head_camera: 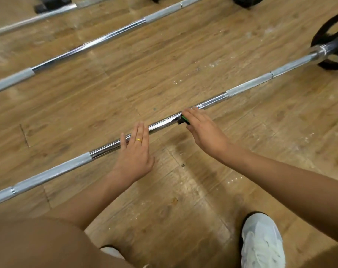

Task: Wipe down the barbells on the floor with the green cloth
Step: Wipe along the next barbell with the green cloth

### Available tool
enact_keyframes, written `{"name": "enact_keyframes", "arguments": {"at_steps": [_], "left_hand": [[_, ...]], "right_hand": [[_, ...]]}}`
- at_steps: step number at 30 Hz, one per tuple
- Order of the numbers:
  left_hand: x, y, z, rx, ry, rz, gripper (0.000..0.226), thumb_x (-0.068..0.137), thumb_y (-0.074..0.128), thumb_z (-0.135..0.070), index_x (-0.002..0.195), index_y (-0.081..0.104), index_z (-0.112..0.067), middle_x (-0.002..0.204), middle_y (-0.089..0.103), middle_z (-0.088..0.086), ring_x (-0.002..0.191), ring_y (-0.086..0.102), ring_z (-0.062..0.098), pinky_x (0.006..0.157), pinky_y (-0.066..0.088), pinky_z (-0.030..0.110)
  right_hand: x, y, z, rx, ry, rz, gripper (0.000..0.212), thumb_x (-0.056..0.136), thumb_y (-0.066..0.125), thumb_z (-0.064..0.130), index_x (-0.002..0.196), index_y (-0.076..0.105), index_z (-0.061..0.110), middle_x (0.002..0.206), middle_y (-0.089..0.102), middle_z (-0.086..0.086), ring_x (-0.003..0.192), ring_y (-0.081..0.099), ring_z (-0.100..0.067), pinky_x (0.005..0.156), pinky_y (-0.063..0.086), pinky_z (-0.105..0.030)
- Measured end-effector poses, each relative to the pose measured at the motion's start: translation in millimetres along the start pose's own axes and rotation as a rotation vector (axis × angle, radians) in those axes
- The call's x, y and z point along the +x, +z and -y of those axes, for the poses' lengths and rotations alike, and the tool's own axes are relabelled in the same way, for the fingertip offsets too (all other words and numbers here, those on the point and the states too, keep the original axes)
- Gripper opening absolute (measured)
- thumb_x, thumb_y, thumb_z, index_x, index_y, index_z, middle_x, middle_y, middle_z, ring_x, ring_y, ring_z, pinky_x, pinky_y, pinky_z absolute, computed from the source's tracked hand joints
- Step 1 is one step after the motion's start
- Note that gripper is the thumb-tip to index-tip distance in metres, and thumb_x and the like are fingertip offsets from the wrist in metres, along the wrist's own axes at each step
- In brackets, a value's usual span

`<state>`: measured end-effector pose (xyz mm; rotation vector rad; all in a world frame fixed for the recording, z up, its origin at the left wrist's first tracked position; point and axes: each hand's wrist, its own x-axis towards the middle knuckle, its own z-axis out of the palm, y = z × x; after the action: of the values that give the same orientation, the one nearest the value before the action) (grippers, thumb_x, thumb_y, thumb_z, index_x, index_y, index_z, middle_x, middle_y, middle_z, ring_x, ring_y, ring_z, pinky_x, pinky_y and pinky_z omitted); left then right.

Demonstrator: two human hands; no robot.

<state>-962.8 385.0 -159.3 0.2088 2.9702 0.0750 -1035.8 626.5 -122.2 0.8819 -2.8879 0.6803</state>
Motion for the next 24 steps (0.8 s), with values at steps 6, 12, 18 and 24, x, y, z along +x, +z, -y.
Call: {"name": "enact_keyframes", "arguments": {"at_steps": [6, 12, 18, 24], "left_hand": [[9.8, 3.0, -18.3, -0.016, -0.109, 0.024, 0.097, 0.093, 0.044, -0.051, 0.158, -0.012, -0.006, 0.169, -0.010, 0.012, 0.155, -0.008, 0.035, 0.116, 0.005, 0.069], [15.4, 6.1, -23.6, -0.021, -0.137, 0.019, 0.108, 0.087, 0.044, -0.062, 0.157, -0.017, -0.009, 0.167, -0.018, 0.006, 0.154, -0.016, 0.035, 0.112, 0.000, 0.075], [14.6, -7.4, -28.4, -0.028, -0.153, 0.092, 0.113, 0.086, 0.052, -0.060, 0.157, -0.020, -0.009, 0.167, -0.023, 0.006, 0.153, -0.022, 0.029, 0.113, -0.003, 0.074], [11.3, -38.5, -16.1, -0.001, -0.081, 0.244, 0.109, 0.091, 0.058, -0.052, 0.158, -0.017, -0.010, 0.167, -0.021, 0.004, 0.155, -0.015, 0.019, 0.120, 0.009, 0.065]], "right_hand": [[32.9, 2.9, -2.2, 0.020, -0.007, 0.014, 0.043, 0.095, 0.055, -0.002, 0.137, 0.050, -0.003, 0.140, 0.053, -0.017, 0.133, 0.043, -0.037, 0.118, 0.029, -0.045], [41.1, 14.0, -15.9, -0.001, -0.115, 0.111, 0.044, 0.096, 0.056, 0.000, 0.140, 0.050, -0.003, 0.143, 0.052, -0.019, 0.138, 0.040, -0.041, 0.119, 0.026, -0.055], [48.3, 24.1, -20.2, -0.018, -0.164, 0.126, 0.043, 0.099, 0.053, 0.008, 0.142, 0.048, 0.000, 0.144, 0.051, -0.016, 0.139, 0.039, -0.036, 0.120, 0.023, -0.049], [58.6, 27.1, -0.3, -0.035, -0.245, 0.188, 0.041, 0.102, 0.050, 0.014, 0.140, 0.049, 0.001, 0.143, 0.050, -0.015, 0.135, 0.041, -0.034, 0.119, 0.017, -0.040]]}}
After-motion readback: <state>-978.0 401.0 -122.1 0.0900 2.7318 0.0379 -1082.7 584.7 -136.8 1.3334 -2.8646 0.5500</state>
